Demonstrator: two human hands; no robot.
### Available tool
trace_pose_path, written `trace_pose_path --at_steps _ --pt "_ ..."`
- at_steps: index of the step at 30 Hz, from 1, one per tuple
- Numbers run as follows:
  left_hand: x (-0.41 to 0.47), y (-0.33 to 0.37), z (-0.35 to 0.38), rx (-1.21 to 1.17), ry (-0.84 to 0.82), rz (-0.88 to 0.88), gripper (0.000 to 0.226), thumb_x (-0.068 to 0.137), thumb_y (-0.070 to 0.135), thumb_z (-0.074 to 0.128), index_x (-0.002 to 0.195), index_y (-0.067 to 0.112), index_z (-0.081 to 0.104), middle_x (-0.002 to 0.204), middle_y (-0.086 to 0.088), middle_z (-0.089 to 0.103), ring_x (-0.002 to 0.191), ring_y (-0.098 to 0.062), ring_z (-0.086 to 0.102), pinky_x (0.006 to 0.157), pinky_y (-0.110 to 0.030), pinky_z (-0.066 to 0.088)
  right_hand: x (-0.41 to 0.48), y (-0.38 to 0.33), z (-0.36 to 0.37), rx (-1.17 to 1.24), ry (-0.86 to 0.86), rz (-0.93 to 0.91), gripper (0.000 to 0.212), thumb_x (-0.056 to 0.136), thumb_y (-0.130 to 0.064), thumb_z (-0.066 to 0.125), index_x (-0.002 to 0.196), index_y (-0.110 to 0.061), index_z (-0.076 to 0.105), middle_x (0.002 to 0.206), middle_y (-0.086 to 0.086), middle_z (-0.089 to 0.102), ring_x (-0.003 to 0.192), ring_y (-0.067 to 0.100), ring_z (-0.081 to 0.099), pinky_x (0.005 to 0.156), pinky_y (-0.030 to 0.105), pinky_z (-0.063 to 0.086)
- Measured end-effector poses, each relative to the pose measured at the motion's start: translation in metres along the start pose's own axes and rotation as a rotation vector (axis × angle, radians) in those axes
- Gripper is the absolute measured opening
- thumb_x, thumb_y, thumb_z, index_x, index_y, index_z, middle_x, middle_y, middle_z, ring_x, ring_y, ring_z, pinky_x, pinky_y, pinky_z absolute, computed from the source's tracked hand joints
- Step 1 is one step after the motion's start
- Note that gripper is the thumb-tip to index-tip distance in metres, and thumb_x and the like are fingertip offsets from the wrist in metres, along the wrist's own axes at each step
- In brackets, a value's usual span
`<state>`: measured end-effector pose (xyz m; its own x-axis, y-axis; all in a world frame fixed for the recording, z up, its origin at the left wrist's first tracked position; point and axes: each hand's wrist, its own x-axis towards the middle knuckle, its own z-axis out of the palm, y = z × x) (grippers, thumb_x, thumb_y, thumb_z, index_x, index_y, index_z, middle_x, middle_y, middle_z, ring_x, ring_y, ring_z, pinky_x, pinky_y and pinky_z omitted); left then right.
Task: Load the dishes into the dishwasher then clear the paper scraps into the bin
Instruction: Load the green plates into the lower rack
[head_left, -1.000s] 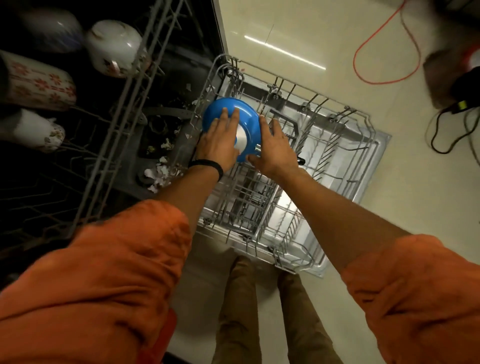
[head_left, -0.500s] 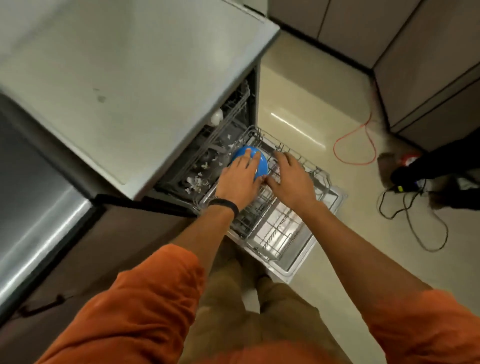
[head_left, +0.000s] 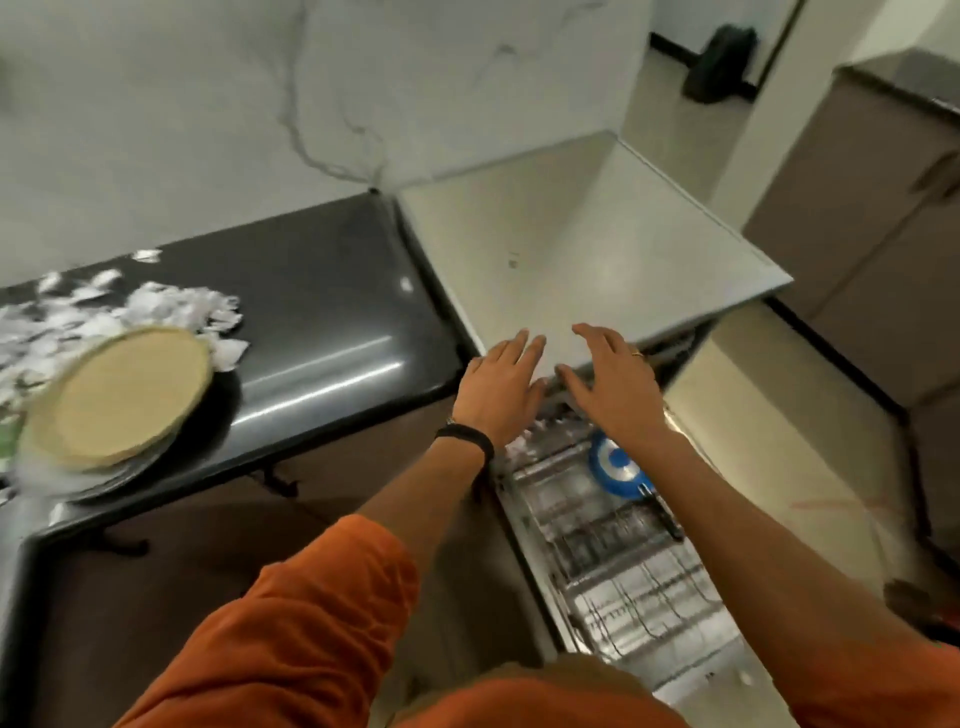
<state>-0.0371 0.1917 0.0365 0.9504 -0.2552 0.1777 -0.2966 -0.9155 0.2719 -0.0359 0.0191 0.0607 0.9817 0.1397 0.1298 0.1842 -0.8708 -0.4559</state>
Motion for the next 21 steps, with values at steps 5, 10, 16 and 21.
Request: trace_pose_path --at_steps 5,10,16,21 --pt "-0.057 -0.107 -0.065 -0.003 0.145 -0.192 0.056 0.101 0.035 0.052 0.153 0.018 0.037 0.16 -0.006 0.036 0.143 -0.026 0.038 0.11 -0.046 0.039 0.019 -0.118 0.047 0.004 -0.038 -0.176 0.054 0.097 -0.047 0.057 0.144 -0.024 0.045 0.144 0.005 0.051 0.124 0.032 0.054 0.097 0.047 0.048" --pt "-0.12 -0.201 -0.113 0.077 0.221 -0.332 0.055 0.101 0.036 0.053 0.151 0.015 0.041 0.157 -0.01 0.041 0.138 -0.027 0.045 0.105 -0.047 0.044 0.029 -0.231 0.091 0.047 -0.079 -0.358 0.056 0.096 -0.048 0.058 0.145 -0.023 0.046 0.144 0.004 0.051 0.127 0.028 0.053 0.1 0.046 0.048" --pt "-0.192 -0.279 -0.161 0.133 0.302 -0.571 0.055 0.098 0.036 0.057 0.148 0.017 0.045 0.151 -0.01 0.048 0.128 -0.034 0.053 0.094 -0.05 0.049 0.031 -0.338 0.138 0.058 -0.152 -0.583 0.054 0.094 -0.046 0.063 0.141 -0.024 0.05 0.137 0.003 0.055 0.12 0.025 0.057 0.095 0.044 0.052" --pt "-0.244 -0.334 -0.177 0.183 0.316 -0.746 0.054 0.099 0.036 0.057 0.148 0.017 0.045 0.15 -0.01 0.049 0.129 -0.032 0.053 0.097 -0.049 0.048 0.038 -0.414 0.181 0.09 -0.235 -0.743 0.051 0.094 -0.046 0.062 0.139 -0.025 0.053 0.136 0.001 0.057 0.119 0.025 0.058 0.093 0.043 0.05"
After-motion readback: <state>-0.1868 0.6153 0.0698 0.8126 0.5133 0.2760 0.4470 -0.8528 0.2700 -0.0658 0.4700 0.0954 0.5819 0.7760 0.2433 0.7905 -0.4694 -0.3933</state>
